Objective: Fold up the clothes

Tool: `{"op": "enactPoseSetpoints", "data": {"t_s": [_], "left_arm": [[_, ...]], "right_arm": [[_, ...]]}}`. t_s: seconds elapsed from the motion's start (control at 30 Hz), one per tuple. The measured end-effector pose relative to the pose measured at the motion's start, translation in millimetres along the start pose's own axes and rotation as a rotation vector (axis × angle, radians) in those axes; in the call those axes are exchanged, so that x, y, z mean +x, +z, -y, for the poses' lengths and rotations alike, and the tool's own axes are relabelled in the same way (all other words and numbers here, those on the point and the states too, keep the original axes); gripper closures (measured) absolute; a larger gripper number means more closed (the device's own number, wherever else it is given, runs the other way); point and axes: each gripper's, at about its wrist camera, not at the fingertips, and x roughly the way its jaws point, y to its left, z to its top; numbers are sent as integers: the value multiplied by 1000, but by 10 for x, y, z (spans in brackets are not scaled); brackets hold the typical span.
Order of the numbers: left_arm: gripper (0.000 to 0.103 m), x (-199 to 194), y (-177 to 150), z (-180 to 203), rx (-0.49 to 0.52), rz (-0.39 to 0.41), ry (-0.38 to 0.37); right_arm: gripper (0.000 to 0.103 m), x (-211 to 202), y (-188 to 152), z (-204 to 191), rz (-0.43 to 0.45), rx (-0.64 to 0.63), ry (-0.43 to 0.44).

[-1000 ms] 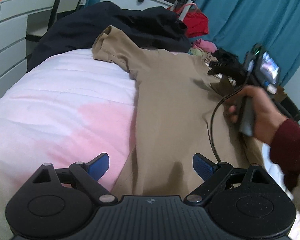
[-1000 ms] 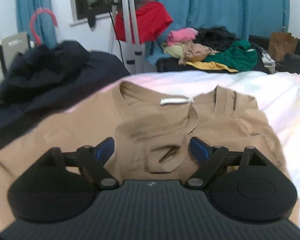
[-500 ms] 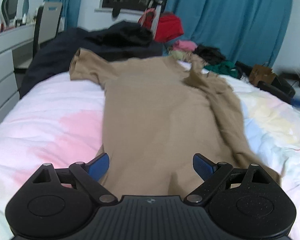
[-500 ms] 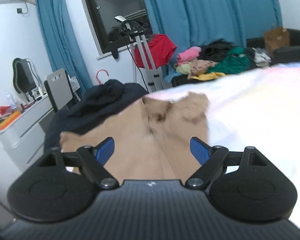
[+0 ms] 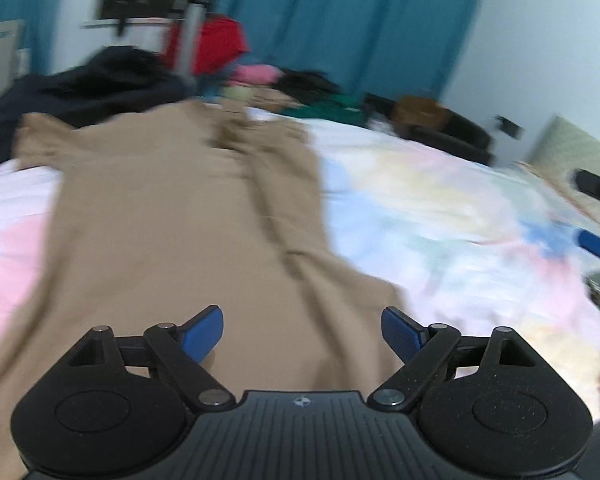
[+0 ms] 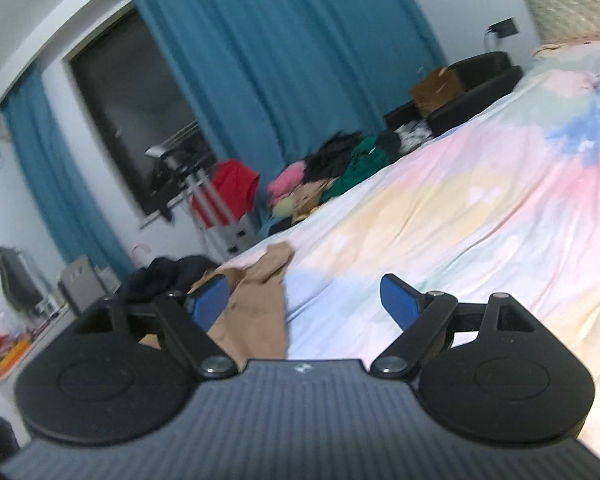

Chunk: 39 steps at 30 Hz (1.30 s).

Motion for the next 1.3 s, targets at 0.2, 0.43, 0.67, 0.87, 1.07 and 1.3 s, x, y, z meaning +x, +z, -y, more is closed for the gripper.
{"op": "enactPoseSetpoints", "data": {"t_s": [0.2,0.43,0.67,0.87,1.07,1.3], "left_arm": [[24,375,-98,535,43,-98,-151],[66,895,-241,584,26,-247,-144],[100,700,-183,498,4,-238,-190],[100,-139,-62,16,-199,-165,-252],[101,-664,-204,-612,-263,-215,-88],[100,-357,-424,-907,-174,-401,152]], "right_arm": [[19,93,18,311,-18,77,-20],[18,227,-58,393,-70,101,-17],[18,294,-147,308,-130,70,8],[18,305,-198,217,-158,56,10],[18,400,-327,-18,-220,-9,20],[18,383,-449,-197,-260,-79,22]]}}
